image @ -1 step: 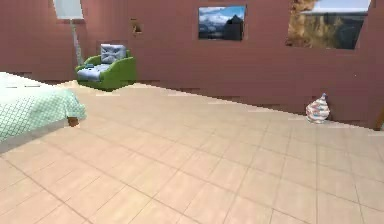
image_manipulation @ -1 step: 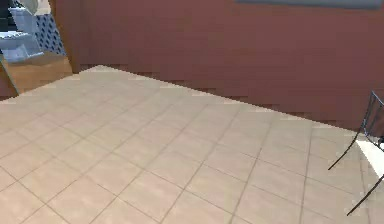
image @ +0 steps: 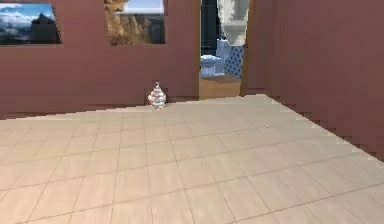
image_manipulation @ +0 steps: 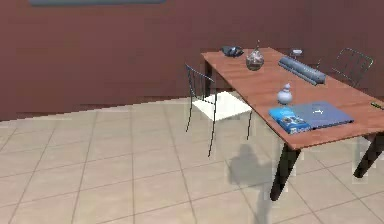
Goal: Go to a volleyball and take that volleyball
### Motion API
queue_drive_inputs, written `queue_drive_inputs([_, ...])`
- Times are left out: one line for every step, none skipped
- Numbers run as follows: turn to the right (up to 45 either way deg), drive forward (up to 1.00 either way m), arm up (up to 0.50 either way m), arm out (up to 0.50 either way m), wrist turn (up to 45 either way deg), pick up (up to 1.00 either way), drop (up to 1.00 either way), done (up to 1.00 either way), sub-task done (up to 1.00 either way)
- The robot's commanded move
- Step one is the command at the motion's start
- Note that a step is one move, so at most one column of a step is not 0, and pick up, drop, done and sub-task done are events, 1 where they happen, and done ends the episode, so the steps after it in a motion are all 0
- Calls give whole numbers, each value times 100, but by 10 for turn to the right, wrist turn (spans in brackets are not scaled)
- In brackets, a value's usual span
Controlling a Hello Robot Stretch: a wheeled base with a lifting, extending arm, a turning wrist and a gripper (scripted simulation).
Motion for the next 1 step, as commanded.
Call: queue_drive_inputs([90,0,0,0,0,0,0,0,0])
